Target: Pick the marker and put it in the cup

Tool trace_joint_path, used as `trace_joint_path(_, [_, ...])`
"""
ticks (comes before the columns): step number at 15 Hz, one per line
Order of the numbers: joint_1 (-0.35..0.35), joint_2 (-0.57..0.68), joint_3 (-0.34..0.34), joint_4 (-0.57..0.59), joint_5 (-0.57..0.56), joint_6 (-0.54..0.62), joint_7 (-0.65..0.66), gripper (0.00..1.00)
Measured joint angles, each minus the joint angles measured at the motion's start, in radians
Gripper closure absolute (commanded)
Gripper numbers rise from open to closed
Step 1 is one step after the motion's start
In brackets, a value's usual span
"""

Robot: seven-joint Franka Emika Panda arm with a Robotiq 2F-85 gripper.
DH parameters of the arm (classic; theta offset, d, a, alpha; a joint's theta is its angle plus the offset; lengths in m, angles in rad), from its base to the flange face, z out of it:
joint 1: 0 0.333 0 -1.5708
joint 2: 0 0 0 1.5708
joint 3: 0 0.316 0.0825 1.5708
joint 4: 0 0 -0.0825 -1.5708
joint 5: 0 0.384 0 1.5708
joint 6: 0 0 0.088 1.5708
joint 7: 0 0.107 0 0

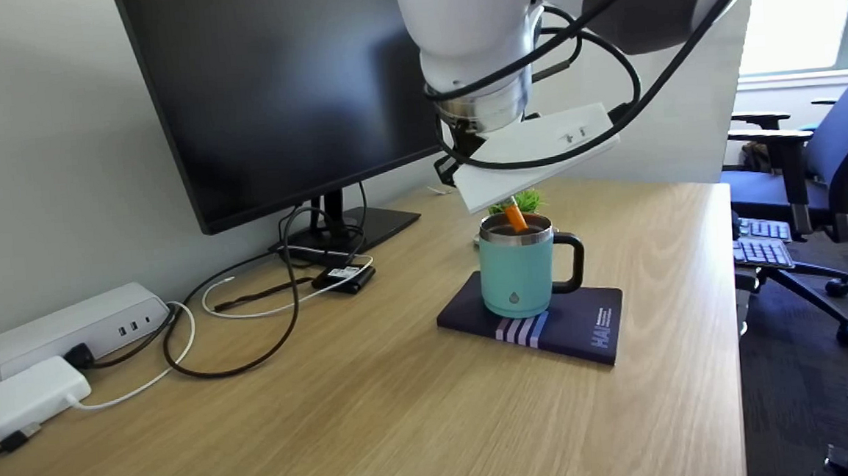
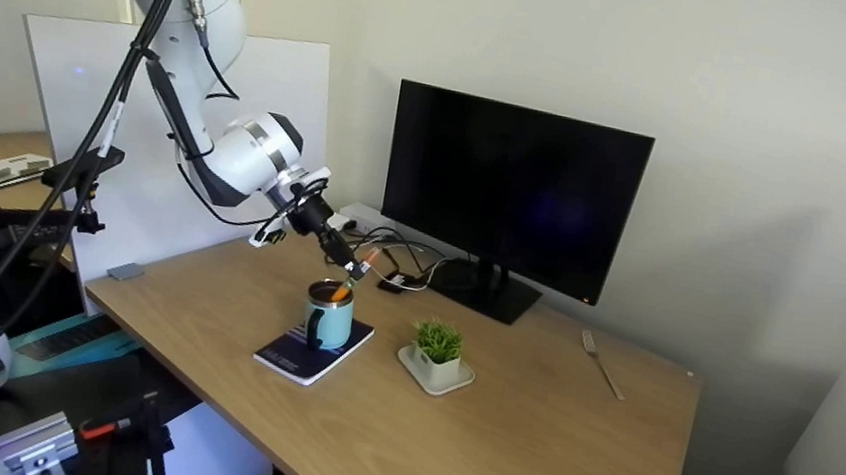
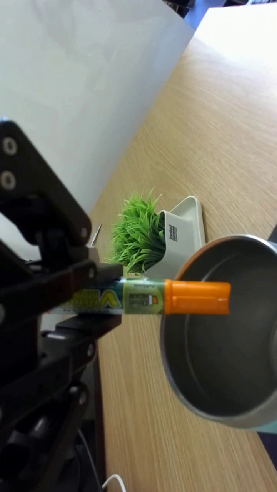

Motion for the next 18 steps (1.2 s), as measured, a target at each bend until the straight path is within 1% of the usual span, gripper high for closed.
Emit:
trace_joint_path(7, [-0.008,0.031,-0.005,-0.01,-0.017,0.047,0.024,0.94])
trace_joint_path(13, [-0.007,0.031,-0.005,-0.01,-0.022,0.051,0.026,0.94])
trace_joint_path(14, [-0.007,0.031,-0.005,-0.01,-0.022,0.052,0.026,0.51])
trace_joint_path(15, [-0.007,0.031,-0.005,-0.01,-0.022,0.052,0.026,0.5])
trace_joint_path(17, [-0.007,0.031,-0.005,-0.011,-0.022,0.053,0.026,0.38])
trace_joint_path(18, [-0.008,0.03,-0.005,-0.011,-0.022,0.053,0.026,0.31])
